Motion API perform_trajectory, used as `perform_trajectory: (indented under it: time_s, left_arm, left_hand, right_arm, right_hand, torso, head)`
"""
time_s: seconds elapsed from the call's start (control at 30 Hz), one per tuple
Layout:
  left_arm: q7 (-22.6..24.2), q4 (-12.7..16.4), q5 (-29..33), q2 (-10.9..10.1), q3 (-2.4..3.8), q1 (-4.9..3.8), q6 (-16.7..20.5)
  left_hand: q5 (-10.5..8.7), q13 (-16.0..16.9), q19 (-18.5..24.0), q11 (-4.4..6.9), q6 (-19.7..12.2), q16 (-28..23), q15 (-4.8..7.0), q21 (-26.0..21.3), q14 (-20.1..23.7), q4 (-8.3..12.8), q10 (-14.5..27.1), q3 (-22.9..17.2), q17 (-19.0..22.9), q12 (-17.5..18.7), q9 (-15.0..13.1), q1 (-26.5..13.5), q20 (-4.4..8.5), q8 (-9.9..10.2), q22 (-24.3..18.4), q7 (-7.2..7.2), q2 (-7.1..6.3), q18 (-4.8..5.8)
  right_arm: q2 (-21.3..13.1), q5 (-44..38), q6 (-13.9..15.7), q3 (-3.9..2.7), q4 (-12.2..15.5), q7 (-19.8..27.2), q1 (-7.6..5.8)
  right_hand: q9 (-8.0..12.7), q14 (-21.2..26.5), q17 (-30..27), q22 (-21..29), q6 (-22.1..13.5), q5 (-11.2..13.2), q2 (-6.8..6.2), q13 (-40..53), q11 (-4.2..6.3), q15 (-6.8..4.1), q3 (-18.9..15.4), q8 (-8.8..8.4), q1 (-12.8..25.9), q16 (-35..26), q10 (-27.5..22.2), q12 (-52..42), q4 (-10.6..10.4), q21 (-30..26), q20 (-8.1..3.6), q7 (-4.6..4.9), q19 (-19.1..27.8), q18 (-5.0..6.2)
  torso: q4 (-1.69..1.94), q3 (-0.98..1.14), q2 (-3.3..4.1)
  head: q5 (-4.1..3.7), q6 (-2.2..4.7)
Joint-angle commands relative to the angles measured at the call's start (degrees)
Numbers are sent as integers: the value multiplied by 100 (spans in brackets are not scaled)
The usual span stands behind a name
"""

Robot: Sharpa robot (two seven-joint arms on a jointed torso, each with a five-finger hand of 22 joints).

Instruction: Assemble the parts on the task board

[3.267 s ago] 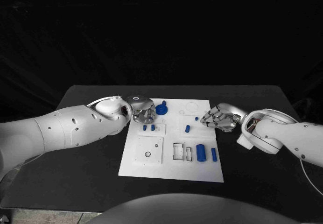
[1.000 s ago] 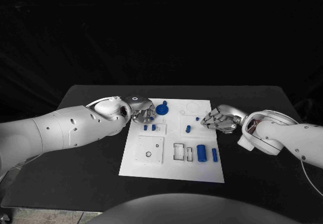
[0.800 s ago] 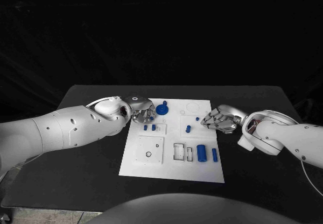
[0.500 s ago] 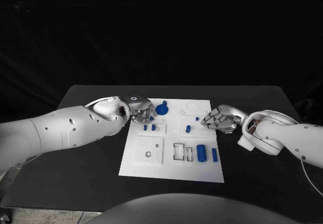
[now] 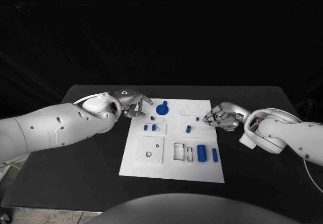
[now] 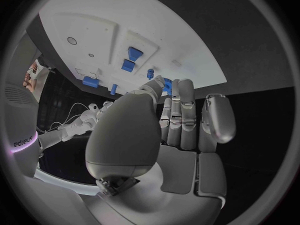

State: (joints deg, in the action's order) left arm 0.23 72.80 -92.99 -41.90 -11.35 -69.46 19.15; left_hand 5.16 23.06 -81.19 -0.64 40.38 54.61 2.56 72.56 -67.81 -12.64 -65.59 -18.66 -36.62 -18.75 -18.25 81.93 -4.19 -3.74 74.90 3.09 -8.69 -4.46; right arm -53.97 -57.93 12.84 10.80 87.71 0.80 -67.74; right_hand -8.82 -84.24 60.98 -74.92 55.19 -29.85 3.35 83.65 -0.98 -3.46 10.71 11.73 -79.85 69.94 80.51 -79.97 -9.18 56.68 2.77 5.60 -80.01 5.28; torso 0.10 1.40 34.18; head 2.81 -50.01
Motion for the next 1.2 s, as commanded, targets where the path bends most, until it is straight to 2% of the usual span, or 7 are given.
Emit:
perform_trajectory:
  time_s: [0.03,0.27,0.4,0.47,0.63,0.83,1.2]
  left_arm:
    - [-127,122,94,-168,9,-98,437]
    - [335,354,770,-604,2,-222,988]
    - [630,534,1231,-828,-32,-247,1105]
    - [942,618,1621,-923,-52,-255,1224]
    - [2113,784,3008,-1054,-85,-262,1562]
    - [3054,981,5262,-1060,-118,-221,1064]
    - [3616,1412,8657,-1104,-134,-120,-168]
  left_hand:
    - [-41,17,-9,-16,-42,-33,-7,-35,-8,-65,105,15,44,59,13,39,10,-11,1006,8,-55,65]
    - [20,767,137,-165,-957,-79,-89,-215,234,-439,1452,513,71,-466,6,257,-15,-280,963,450,-223,40]
    - [-107,1606,447,-292,-1658,-112,-227,-616,611,-461,2672,844,68,-1234,-461,48,-98,-1169,857,604,-311,-35]
    - [-125,1906,673,-385,-1973,-112,-305,-896,837,-431,3192,1160,36,-1560,-731,-144,-190,-1729,789,617,-229,-68]
    - [-219,2152,1209,-432,-2282,-179,-379,-1589,1228,-434,3507,2758,23,-1928,-1068,-917,-268,-2459,610,467,-174,-181]
    - [-203,2076,3688,-784,-2617,-907,-844,-4408,2811,-451,4498,2949,223,-1811,-1283,-1136,-510,-3222,-198,-17,-249,-315]
    - [-112,1791,4484,-998,-2970,-1496,-1109,-5460,4010,-430,5330,2501,565,-1859,-1054,-1105,-698,-3565,-813,-464,440,-226]
  right_arm:
    - [-29,-84,151,-3,83,-82,-115]
    - [-77,-448,306,-4,289,-238,-547]
    - [-56,-937,256,-4,384,-535,-772]
    - [-17,-1308,102,-4,425,-798,-869]
    - [155,-2022,-296,-5,458,-1296,-996]
    - [474,-2902,-666,-5,315,-1536,-1000]
    - [772,-3685,-661,-6,-12,-1441,-662]
  right_hand:
    - [4,-83,33,-601,62,-29,-45,-1154,27,12,25,-21,-45,6,-39,68,29,26,11,2,14,81]
    - [14,-131,85,-653,80,131,-319,-2437,24,2,52,-25,-63,69,-959,1110,126,152,0,5,-86,55]
    - [33,-31,-208,-581,13,-1319,-747,-4448,74,-32,370,-97,-23,-162,-2641,3162,112,-180,-36,-3,24,113]
    - [-3,144,-625,-446,-79,-1406,-892,-4828,24,35,536,-133,63,-525,-2925,3794,93,-694,-12,1,219,185]
    - [-167,470,-1336,-160,-155,-649,-1078,-5340,-225,145,561,-77,136,-1150,-3389,4579,191,-1692,90,-40,604,325]
    - [-310,664,-1635,40,-378,756,-1155,-5603,-333,189,346,-101,196,-1411,-3802,4932,246,-2279,164,-148,780,390]
    - [-472,944,-1821,72,-391,-382,-1211,-5685,-386,195,767,-63,-95,-1553,-3932,4861,519,-2713,170,-163,957,433]
  torso:
    - [-2,-9,-1]
    - [18,-4,-12]
    - [23,-22,-19]
    - [30,-34,-34]
    - [66,-68,-48]
    - [112,-89,-41]
    - [123,-98,-48]
  head:
    - [-10,1]
    - [-48,1]
    - [-82,1]
    - [-116,1]
    - [-164,1]
    - [-145,1]
    - [-155,1]
